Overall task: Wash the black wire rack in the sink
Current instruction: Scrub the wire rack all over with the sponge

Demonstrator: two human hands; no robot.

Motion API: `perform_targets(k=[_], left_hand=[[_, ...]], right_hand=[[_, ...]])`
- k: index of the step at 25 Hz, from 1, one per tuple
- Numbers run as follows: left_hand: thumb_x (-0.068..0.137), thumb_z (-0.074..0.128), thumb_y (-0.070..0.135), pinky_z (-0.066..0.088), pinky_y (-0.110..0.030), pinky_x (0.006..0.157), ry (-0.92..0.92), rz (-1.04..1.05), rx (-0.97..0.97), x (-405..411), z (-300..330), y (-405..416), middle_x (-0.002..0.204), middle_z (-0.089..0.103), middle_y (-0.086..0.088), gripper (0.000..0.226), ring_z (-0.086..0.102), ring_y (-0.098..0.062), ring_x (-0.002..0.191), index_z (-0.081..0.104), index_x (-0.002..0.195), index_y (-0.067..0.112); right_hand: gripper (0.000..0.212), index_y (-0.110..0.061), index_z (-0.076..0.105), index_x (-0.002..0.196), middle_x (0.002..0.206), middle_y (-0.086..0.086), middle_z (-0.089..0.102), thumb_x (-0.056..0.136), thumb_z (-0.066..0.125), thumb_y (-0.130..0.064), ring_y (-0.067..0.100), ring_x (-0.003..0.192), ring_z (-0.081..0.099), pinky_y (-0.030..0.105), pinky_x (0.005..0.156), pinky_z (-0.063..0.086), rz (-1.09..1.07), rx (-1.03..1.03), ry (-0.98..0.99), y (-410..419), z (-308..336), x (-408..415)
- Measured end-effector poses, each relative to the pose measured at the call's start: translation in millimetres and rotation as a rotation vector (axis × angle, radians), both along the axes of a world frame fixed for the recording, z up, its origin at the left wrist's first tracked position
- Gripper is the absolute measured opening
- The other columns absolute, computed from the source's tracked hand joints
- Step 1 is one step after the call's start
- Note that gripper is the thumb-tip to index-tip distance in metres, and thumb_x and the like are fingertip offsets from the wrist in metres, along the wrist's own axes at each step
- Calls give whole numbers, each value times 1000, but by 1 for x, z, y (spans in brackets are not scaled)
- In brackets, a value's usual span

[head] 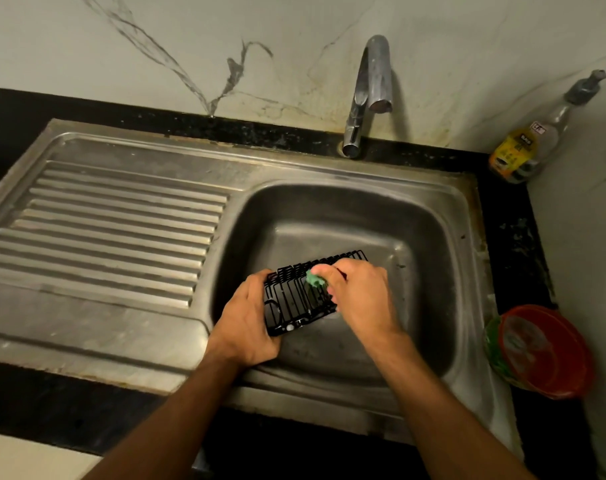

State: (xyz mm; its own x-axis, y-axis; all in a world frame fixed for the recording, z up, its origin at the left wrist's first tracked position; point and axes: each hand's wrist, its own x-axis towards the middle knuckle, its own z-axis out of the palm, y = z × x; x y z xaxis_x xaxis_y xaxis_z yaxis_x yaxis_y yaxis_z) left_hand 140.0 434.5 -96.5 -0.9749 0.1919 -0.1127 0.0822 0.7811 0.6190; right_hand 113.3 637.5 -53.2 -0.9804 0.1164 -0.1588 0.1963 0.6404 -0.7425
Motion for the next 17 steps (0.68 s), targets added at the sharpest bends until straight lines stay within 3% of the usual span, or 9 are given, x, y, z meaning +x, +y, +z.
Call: perform_targets(k=[2, 3, 6, 9, 11, 13, 15, 17], left_hand=[[62, 74, 21, 30, -8, 103, 10, 2, 4, 0, 0, 0, 132, 56, -3, 90, 57, -22, 122, 41, 145, 11], [62, 75, 20, 29, -6, 104, 18, 3, 6, 0, 0, 0, 132, 56, -3, 89, 57, -23, 122, 42, 145, 10], [63, 78, 19, 31, -8, 104, 18, 5, 10, 0, 2, 1, 133, 56, -3, 91, 56, -21, 123, 41, 146, 10], [63, 78, 23, 35, -16, 105, 11, 3, 17, 1, 3, 1, 135, 55, -2, 94, 56, -20, 123, 39, 147, 11], [63, 77, 24, 35, -15, 105, 13, -3, 21, 0, 2, 1, 135, 55, -2, 93, 56, -20, 123, 40, 147, 12], [63, 77, 24, 33, -13, 105, 11, -1, 21, 0, 1, 1, 136, 55, -2, 93, 56, -19, 123, 40, 147, 13], [63, 77, 24, 33, -12, 105, 12, 11, 18, 0, 0, 1, 136, 56, -2, 92, 56, -20, 123, 40, 146, 13], [62, 77, 24, 34, -13, 105, 12, 18, 16, 0, 0, 0, 136, 55, -2, 92, 56, -20, 124, 40, 147, 13]], right_hand=[[64, -16, 48, 56, 59, -2, 60, 87, 47, -72, 17, 58, 58, 36, 62, 51, 44, 217, 106, -1, -2, -9], [63, -16, 44, 54, 61, 0, 57, 88, 51, -68, 19, 58, 53, 34, 62, 47, 58, 273, 187, -2, -3, -12], [45, -13, 55, 46, 69, 2, 54, 82, 76, -32, 18, 60, 52, 26, 62, 43, 79, 164, 274, -9, -5, -14], [46, -19, 45, 42, 63, -1, 57, 75, 77, -15, 13, 54, 54, 22, 55, 41, 32, 75, 279, -9, -9, -1], [39, -19, 44, 53, 58, -7, 55, 75, 75, -19, 7, 53, 53, 23, 53, 38, -56, 26, 183, -8, -8, 3], [19, -25, 57, 81, 71, -11, 63, 77, 75, -26, 1, 65, 59, 17, 60, 43, -109, -71, 24, -8, -2, 1], [23, -36, 65, 103, 88, -9, 71, 84, 74, -25, 7, 70, 68, 21, 68, 52, -76, -241, -71, -5, 3, -4], [23, -31, 71, 108, 98, 2, 76, 93, 66, -14, 13, 69, 73, 27, 69, 59, -93, -476, -86, -6, 5, -9]])
